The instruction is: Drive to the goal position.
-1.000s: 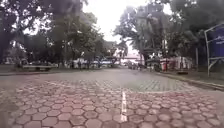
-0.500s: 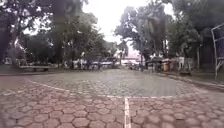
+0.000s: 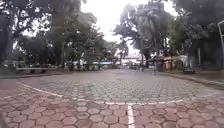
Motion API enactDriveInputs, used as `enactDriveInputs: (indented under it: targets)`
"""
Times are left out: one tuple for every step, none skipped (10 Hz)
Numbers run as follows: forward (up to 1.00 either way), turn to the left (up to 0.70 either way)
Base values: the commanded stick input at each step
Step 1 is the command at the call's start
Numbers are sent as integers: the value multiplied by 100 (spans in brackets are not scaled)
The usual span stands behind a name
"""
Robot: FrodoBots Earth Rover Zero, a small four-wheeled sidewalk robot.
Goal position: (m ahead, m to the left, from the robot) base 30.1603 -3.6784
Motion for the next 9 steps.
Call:
enactDriveInputs:
  targets:
    - [70, 0]
    - [70, 0]
    - [70, 0]
    - [70, 0]
    - [70, 0]
    - [70, 0]
    - [70, 0]
    - [70, 0]
    - [70, 0]
